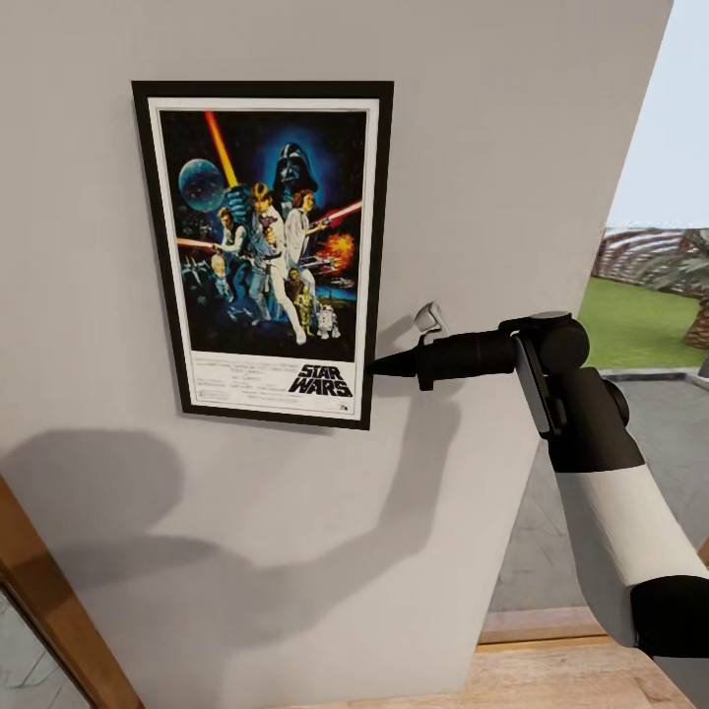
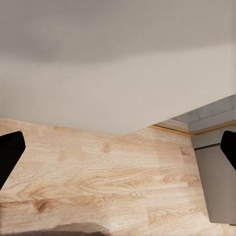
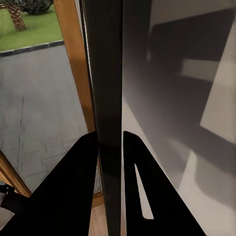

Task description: Pick up the poster from the kitchen countertop and hang it on one of the wall nails in the kitchen.

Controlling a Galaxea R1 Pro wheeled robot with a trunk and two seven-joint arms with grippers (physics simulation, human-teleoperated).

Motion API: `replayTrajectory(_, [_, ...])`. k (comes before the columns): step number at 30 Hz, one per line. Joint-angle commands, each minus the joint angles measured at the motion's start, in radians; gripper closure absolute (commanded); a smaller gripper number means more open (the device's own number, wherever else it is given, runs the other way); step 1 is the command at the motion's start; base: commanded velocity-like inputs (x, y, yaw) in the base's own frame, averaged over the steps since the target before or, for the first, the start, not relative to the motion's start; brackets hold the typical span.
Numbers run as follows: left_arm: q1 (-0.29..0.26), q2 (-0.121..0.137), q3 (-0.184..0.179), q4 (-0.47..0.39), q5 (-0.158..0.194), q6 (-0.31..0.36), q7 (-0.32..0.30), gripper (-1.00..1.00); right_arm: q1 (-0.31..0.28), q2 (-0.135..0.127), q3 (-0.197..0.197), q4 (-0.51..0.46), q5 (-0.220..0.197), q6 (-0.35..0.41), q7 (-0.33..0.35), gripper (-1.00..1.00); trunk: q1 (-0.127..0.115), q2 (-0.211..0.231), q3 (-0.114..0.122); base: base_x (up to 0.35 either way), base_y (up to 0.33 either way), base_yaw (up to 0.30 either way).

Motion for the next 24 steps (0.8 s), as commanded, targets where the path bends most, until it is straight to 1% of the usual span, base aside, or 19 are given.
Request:
replayTrajectory(1, [-0.001,0.000,-0.005,0.001,0.004,-0.006,-0.002,-1.00,-0.001,0.000,0.000,0.000,0.003,0.011,0.007,1.00,0.000,-0.001,-0.001,0.000,0.000,0.000])
replayTrajectory(12, [-0.001,0.000,-0.005,0.001,0.004,-0.006,-0.002,-1.00,-0.001,0.000,0.000,0.000,0.003,0.011,0.007,1.00,0.000,-0.001,-0.001,0.003,0.002,0.000])
replayTrajectory(18, [-0.001,0.000,-0.005,0.001,0.004,-0.006,-0.002,-1.00,-0.002,0.000,0.000,0.000,0.003,0.011,0.007,1.00,0.000,-0.001,-0.001,0.099,0.082,0.000])
replayTrajectory(24, [-0.001,0.000,-0.005,0.001,0.004,-0.006,-0.002,-1.00,-0.002,0.000,0.000,0.000,0.004,0.011,0.007,1.00,0.000,-0.001,-0.001,0.032,0.025,0.000])
